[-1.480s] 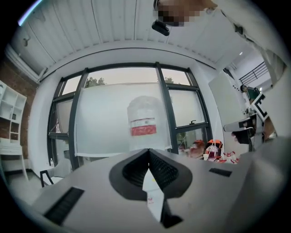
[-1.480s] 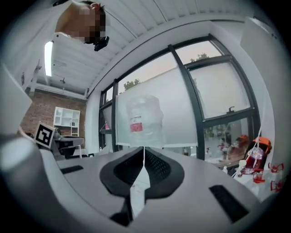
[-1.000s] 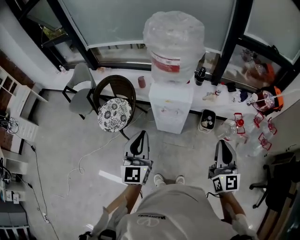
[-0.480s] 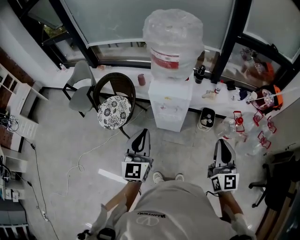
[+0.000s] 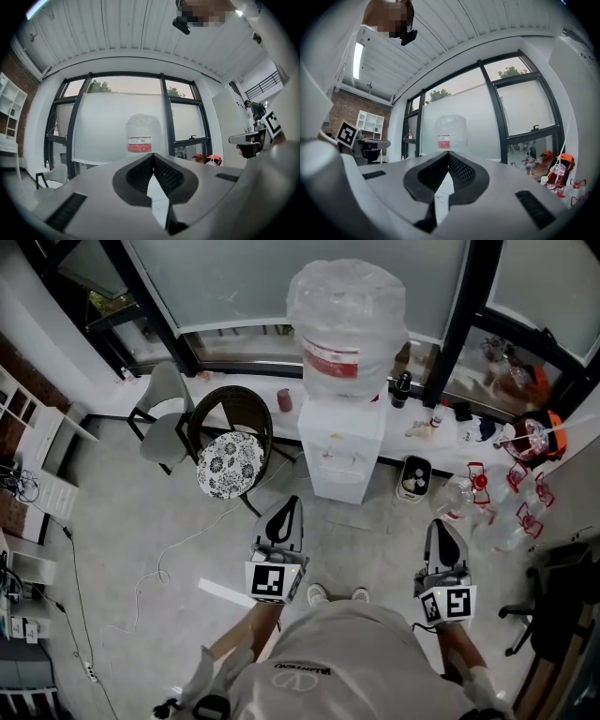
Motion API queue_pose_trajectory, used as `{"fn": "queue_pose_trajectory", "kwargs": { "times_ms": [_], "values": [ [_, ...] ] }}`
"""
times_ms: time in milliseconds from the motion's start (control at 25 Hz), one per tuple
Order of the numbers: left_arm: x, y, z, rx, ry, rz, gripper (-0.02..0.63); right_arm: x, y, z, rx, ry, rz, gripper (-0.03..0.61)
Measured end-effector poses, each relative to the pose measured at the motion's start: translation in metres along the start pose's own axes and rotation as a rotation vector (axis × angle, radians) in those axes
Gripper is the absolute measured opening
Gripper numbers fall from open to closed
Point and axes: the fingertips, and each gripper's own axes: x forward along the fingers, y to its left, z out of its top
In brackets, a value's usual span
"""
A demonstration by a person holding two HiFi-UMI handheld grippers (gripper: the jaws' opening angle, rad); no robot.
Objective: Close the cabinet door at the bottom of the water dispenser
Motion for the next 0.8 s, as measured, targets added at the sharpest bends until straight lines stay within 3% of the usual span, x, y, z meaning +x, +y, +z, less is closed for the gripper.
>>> {"fn": "queue_pose_trajectory", "kwargs": {
  "times_ms": [800],
  "values": [
    [-0.012,0.002,0.000,-0.011,-0.026,0.008,0.008,-0.002,0.006,-0.006,-0.005,0.013,-0.021,0.015]
  ]
}}
